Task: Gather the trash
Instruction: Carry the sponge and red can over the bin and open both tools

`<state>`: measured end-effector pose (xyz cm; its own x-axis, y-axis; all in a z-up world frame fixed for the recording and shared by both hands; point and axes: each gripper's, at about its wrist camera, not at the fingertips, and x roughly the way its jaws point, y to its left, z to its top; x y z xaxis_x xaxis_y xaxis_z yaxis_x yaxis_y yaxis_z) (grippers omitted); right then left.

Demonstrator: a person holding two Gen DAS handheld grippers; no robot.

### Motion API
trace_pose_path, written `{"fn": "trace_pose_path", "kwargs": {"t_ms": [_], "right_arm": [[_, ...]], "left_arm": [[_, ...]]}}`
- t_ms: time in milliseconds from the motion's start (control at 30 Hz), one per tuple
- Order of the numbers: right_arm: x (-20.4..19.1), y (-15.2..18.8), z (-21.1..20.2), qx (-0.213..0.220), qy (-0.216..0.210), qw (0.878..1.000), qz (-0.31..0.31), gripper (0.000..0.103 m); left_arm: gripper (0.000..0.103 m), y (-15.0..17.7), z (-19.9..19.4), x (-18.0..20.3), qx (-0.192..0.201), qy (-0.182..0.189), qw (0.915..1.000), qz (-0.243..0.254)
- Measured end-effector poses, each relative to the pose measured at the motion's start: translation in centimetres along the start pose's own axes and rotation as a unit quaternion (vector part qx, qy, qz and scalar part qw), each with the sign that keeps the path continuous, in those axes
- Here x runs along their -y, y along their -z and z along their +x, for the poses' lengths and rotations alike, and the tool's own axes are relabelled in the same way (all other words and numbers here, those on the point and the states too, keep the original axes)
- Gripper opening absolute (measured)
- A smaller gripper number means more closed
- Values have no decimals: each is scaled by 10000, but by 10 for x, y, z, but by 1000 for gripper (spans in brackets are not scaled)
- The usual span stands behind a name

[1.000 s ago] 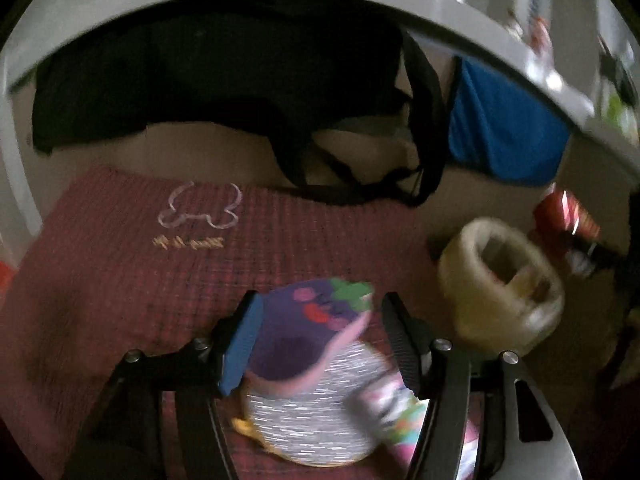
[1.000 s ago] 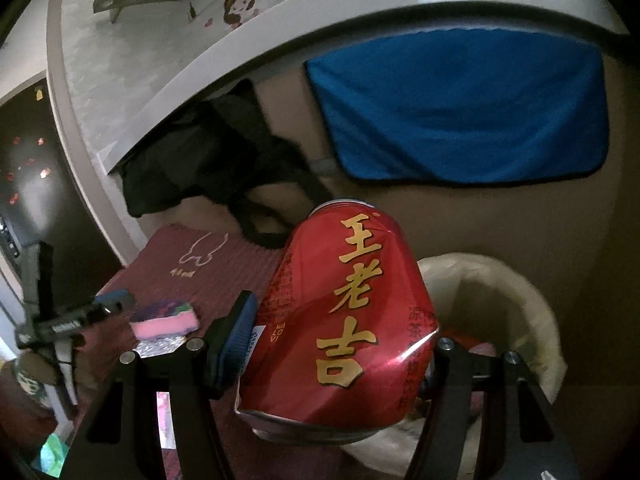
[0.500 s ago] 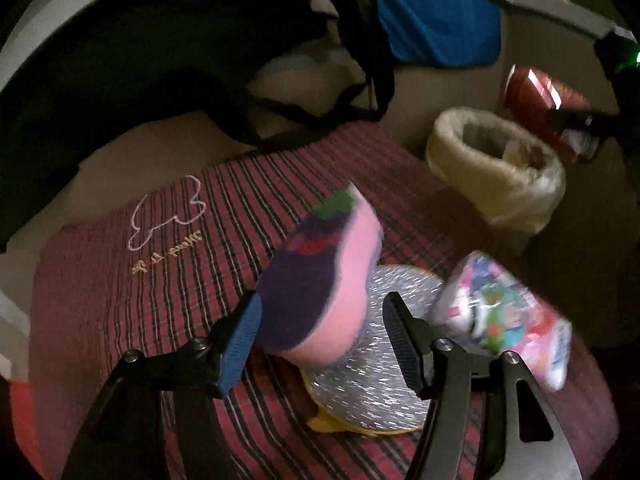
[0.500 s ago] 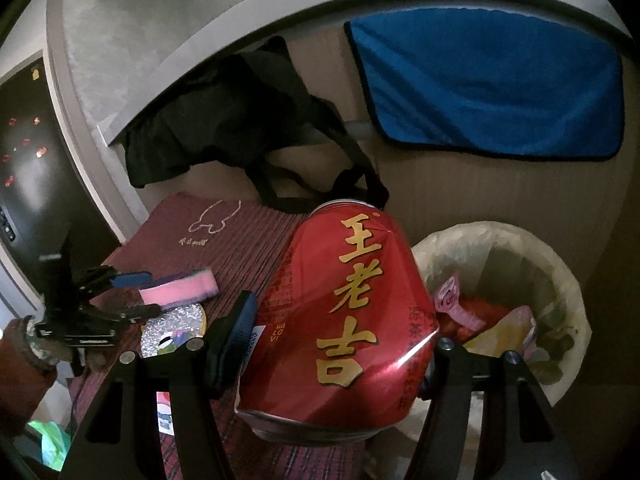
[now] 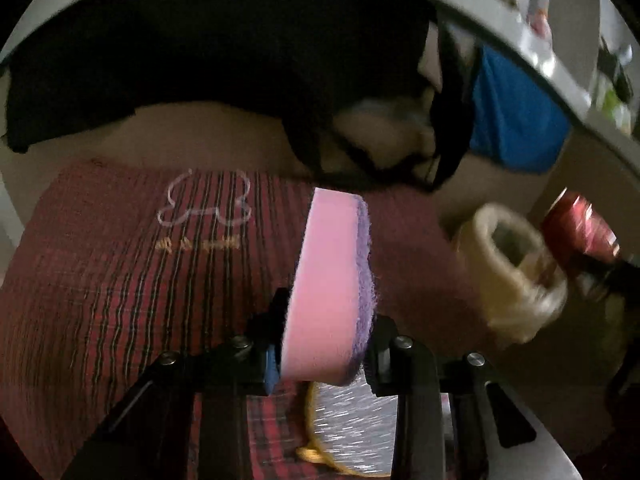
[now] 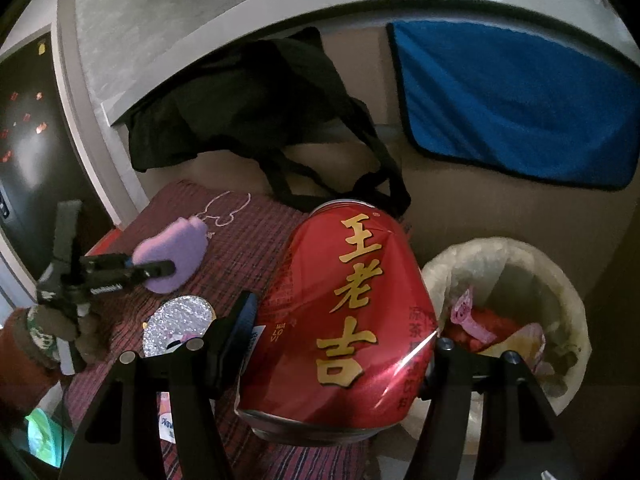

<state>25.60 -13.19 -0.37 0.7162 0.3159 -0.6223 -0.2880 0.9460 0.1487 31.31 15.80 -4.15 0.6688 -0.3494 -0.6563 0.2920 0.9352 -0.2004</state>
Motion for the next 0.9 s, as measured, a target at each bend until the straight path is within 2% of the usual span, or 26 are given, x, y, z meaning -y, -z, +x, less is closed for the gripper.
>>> {"fn": "trace_pose_path", "kwargs": {"t_ms": [67, 267, 400, 500, 667, 900], "right_arm": [[1, -3, -3, 81, -6, 10000, -17, 62], [19, -20, -34, 512, 45, 9987, -23, 62], [45, -27, -65, 812, 234, 9964, -7, 62], [68, -26, -86, 962, 366, 9947, 22, 62], [105, -18, -107, 1017, 634, 9928, 44, 62], [141, -3, -112, 928, 744, 9927, 211, 62]], "left_arm": [[33, -8, -15, 16, 239, -21, 9997, -54], [33, -36, -49, 103, 940, -232, 9951, 187], [33, -37, -50, 165, 1223, -183, 9919, 290], [33, -34, -35, 203, 1194, -149, 9922, 320], [33, -28, -14, 243, 1049, -57, 9943, 208], [33, -18, 16, 277, 784, 92, 9967, 201]]}}
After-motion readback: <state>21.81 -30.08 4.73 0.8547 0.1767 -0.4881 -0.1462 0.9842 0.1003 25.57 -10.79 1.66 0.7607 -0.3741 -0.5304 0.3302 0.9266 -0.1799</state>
